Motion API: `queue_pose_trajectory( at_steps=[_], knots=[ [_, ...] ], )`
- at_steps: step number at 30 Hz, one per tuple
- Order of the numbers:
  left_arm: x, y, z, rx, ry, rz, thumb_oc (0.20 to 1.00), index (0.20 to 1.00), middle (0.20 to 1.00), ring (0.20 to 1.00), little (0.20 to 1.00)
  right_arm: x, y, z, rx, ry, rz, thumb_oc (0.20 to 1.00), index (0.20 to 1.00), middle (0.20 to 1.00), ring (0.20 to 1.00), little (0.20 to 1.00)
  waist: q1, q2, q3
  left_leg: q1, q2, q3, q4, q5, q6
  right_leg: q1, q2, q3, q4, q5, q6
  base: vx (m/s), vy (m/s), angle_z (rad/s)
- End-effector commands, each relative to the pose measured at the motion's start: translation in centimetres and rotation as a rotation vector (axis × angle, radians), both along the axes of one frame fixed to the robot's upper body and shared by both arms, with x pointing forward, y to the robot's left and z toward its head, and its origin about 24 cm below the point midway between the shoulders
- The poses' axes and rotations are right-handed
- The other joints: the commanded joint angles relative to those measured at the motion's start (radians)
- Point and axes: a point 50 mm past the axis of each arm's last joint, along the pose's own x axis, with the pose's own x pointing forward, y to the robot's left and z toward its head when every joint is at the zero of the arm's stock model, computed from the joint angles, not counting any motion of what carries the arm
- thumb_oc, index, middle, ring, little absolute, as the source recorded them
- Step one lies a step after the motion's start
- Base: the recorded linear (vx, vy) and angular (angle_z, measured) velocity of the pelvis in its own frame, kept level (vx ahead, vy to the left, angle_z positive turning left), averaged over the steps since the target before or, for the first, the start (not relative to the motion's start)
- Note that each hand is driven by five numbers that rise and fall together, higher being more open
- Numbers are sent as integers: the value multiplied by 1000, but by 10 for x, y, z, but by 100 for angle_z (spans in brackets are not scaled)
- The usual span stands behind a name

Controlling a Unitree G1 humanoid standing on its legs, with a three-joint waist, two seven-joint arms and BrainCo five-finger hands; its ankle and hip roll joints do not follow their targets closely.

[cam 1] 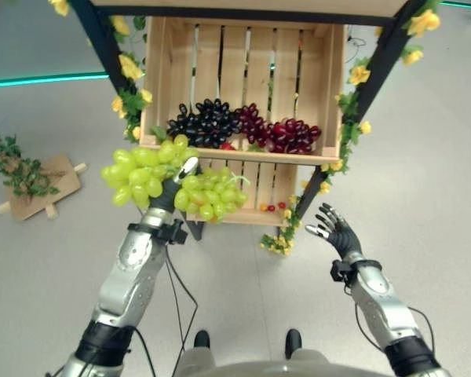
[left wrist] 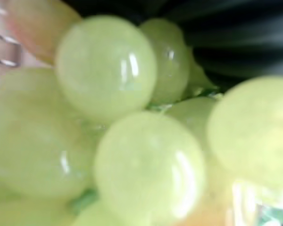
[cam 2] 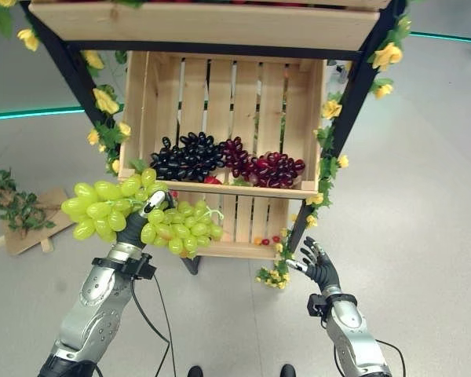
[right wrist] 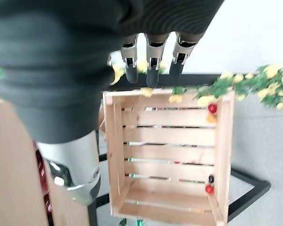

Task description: Pick up the fruits from the basket on one side to the basket on the other side

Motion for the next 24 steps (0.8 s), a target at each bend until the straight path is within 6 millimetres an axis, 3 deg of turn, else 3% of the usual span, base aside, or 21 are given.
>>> queue_pose_trajectory(
  at_steps=[1,5,8,13,14,17,22,24],
  knots=[
    [8,2,39,-59,-161,-3,200,200,200,200,200,9,-2,14,-12,-70,27,1000,1000,1000,1000,1000,-12,-8,-45,-72,22,-34,91,-65,-37,39,-35,-19,115,-244,8,0,0,0],
    [22,2,55,-37,-191,8,200,200,200,200,200,9,-1,9,-19,-42,41,1000,1000,1000,1000,1000,-28,3,-46,-62,25,-28,91,-64,-42,51,-35,-17,104,-242,8,-1,1,-1],
    [45,-4,66,-8,-164,-1,200,200,200,200,200,9,2,4,-22,-13,66,1000,1000,1000,1000,1000,-50,11,-53,-52,27,-19,81,-61,-43,57,-38,-17,95,-235,14,-1,2,-1],
    [72,6,90,61,-162,77,200,200,200,200,200,10,8,-1,-23,10,90,1000,1000,1000,1000,1000,-70,16,-62,-45,25,-10,68,-58,-44,55,-44,-15,91,-225,25,7,15,-4],
    [86,13,100,103,-143,131,200,200,200,200,200,9,12,-5,-23,26,107,1000,1000,1000,1000,1000,-80,20,-68,-45,24,-6,66,-58,-44,53,-48,-14,91,-219,31,13,14,-10],
    [99,20,108,123,-107,177,200,200,200,200,200,9,16,-7,-23,34,122,1000,1000,1000,1000,1000,-88,22,-71,-46,23,-1,66,-58,-44,48,-51,-12,92,-215,35,11,20,-10],
    [132,53,141,240,-8,391,200,200,200,200,200,11,28,-10,-23,45,168,1000,1000,1000,1000,1000,-116,33,-74,-54,23,14,71,-59,-46,30,-60,-2,94,-202,51,-5,30,-3],
    [137,71,158,445,14,520,200,200,200,200,200,11,29,-11,-33,48,181,1000,1000,1000,1000,1000,-129,39,-74,-60,24,23,70,-57,-46,17,-64,2,98,-197,58,-13,23,-6]
  ],
)
